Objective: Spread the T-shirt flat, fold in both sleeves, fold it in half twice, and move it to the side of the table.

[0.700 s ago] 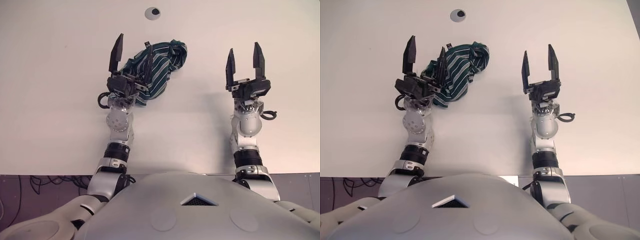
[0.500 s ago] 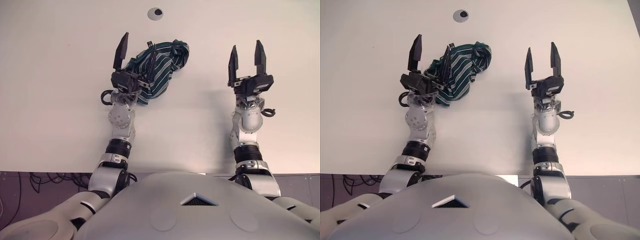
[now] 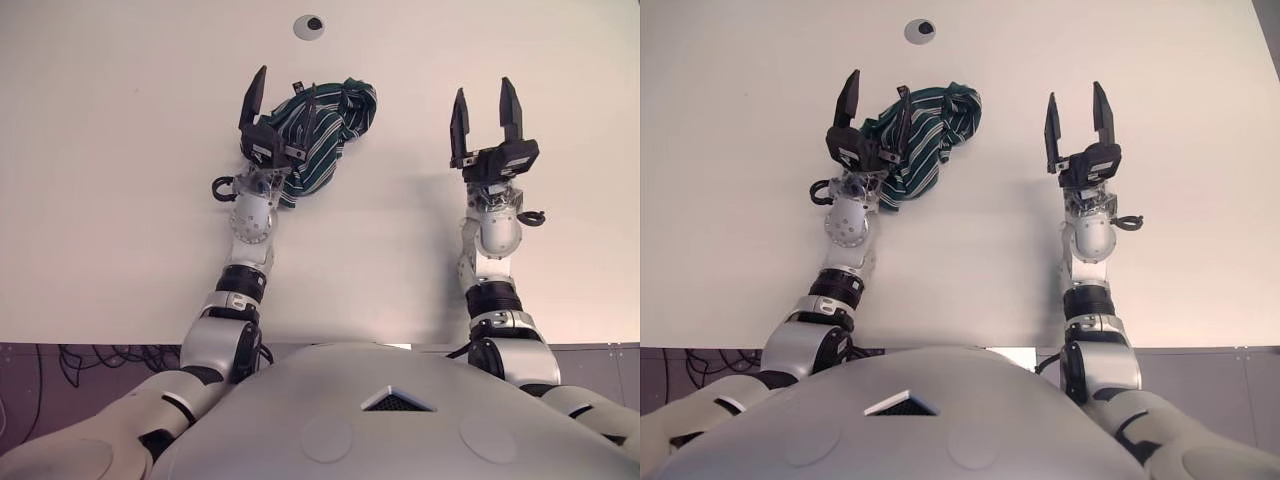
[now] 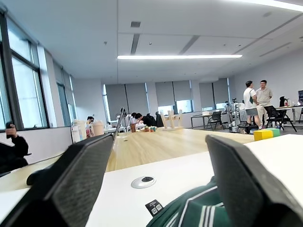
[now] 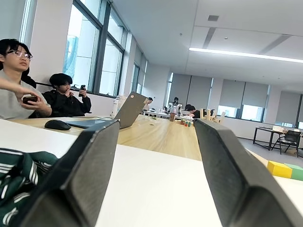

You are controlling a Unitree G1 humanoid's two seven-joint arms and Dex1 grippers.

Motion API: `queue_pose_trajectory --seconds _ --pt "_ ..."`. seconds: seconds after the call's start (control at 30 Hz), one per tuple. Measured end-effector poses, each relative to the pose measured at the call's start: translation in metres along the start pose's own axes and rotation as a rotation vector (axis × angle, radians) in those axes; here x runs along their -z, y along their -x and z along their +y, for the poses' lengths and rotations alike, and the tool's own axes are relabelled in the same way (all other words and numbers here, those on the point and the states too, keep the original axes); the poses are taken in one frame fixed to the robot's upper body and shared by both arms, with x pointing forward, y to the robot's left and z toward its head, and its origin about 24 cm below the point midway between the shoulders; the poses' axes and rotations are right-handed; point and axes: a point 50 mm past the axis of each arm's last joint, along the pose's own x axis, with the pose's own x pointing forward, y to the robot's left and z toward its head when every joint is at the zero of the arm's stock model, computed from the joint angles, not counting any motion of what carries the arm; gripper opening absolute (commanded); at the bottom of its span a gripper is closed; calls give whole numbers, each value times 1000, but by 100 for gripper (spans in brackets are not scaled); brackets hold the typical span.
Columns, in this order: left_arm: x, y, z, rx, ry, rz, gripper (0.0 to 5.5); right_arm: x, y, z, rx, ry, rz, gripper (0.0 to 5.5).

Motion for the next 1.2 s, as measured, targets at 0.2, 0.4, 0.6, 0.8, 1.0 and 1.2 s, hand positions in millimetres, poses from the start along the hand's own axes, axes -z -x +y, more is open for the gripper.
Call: queue_pose_trajectory --seconds 0.2,0.4,0.6,0.8,1.0,1.2 --pt "4 -5 3 33 46 11 358 6 -6 -2 3 -1 20 286" --pt "6 -10 3 33 45 14 358 8 -11 2 -53 -4 26 286" --pt "1 -19 -3 23 43 -38 358 7 -60 12 -442 51 231 286" --pt "-1 -21 -10 48 18 -55 358 -12 -106 15 -572 64 319 286" --pt "-2 -23 -14 60 8 -67 358 -2 -109 18 -603 54 474 286" --pt "-2 -23 -15 59 5 -69 358 18 -92 22 -644 37 632 286"
